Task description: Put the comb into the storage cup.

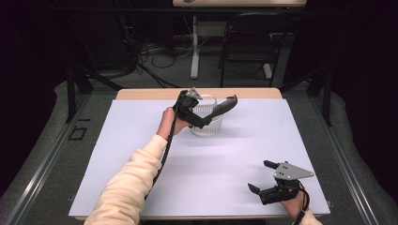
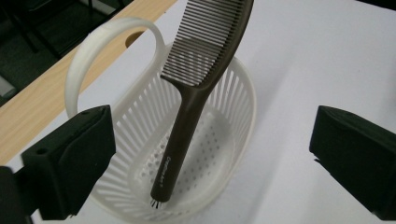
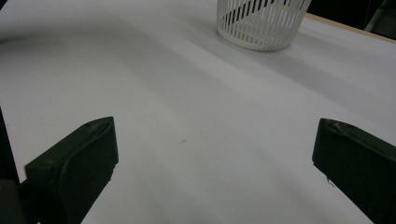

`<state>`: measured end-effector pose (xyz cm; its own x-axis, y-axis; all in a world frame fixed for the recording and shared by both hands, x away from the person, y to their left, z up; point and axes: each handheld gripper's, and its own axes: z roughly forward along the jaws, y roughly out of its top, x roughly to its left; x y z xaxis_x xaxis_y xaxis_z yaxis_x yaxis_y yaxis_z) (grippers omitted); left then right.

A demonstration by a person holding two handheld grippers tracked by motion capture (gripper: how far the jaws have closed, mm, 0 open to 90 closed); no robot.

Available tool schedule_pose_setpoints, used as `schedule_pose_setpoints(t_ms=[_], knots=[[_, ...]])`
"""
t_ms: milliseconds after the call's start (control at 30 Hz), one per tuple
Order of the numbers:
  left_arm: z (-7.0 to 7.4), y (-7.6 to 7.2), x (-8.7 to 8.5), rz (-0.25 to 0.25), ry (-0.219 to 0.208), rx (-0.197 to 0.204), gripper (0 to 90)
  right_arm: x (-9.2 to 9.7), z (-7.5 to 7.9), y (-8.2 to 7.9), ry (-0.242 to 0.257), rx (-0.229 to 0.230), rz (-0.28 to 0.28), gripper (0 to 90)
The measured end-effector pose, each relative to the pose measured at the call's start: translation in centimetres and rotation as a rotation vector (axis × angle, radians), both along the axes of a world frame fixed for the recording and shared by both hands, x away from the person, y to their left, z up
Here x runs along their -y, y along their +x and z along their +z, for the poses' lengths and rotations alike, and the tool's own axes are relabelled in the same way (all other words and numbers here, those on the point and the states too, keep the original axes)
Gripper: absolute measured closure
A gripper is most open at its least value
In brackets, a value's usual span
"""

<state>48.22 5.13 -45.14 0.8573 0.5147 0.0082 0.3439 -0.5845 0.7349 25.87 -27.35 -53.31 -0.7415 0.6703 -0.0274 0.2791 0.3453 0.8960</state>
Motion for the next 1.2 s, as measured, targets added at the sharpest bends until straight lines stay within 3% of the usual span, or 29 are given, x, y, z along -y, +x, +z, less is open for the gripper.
schedule_pose_setpoints(t_ms=[300,1200], knots=[[0.2,-1.2,-1.5,0.017,0.02,-0.017,0.0,0.0,0.0,0.0,0.0,-0.002,-0.001,0.0],[-0.3,-5.7,-5.7,0.06,0.071,-0.008,0.0,-0.1,0.0,0.0,0.001,-0.008,-0.002,0.0]])
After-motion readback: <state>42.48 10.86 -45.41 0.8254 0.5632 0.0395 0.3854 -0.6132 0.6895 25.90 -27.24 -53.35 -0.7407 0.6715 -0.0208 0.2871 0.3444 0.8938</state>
